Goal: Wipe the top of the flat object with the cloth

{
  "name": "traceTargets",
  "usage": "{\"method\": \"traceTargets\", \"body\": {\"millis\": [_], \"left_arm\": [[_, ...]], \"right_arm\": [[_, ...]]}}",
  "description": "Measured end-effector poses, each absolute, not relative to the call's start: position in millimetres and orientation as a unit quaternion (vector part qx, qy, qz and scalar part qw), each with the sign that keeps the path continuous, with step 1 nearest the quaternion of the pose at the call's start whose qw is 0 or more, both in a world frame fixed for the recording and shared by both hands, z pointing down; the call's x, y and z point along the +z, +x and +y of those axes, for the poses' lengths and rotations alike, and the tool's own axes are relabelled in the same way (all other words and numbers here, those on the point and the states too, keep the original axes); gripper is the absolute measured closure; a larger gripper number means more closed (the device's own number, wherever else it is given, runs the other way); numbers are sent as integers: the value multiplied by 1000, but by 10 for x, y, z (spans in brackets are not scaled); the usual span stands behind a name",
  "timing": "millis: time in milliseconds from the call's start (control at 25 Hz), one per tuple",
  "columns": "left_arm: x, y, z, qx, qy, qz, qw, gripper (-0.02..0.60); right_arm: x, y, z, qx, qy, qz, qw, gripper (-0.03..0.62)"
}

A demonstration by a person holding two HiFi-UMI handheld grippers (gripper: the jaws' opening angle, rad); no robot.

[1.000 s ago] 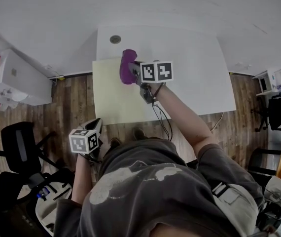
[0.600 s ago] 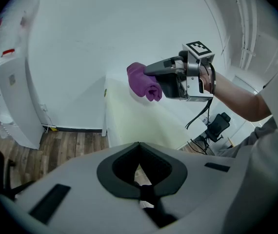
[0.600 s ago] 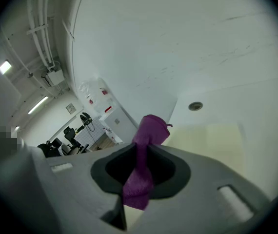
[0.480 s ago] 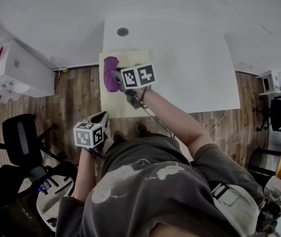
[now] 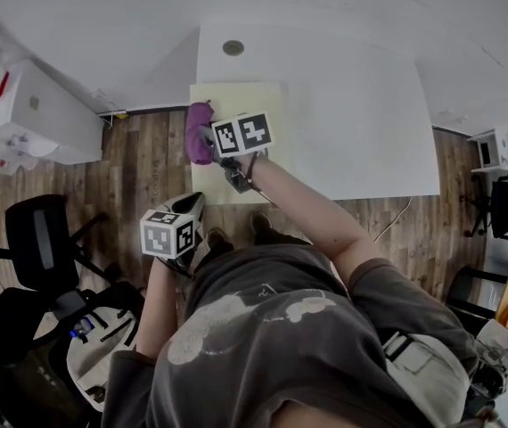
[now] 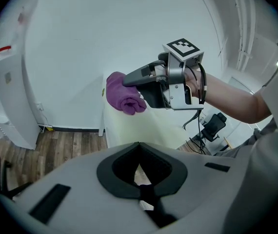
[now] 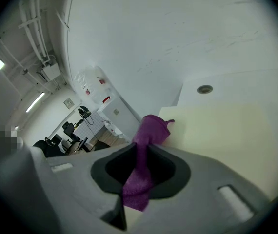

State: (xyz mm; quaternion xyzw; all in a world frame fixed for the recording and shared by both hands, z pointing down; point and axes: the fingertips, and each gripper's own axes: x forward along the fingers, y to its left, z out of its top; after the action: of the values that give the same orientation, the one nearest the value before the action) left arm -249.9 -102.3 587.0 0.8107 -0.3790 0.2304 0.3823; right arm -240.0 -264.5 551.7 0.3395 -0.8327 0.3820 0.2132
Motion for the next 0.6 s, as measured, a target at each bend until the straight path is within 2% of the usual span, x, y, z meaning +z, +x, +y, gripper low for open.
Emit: {"method": "traceTargets", "body": {"millis": [600], "left_arm": [[5856, -2497, -1023, 244, 810, -367, 386, 586]], "right_arm": [[5573, -2205, -2636, 381, 350, -828, 218, 528]]}}
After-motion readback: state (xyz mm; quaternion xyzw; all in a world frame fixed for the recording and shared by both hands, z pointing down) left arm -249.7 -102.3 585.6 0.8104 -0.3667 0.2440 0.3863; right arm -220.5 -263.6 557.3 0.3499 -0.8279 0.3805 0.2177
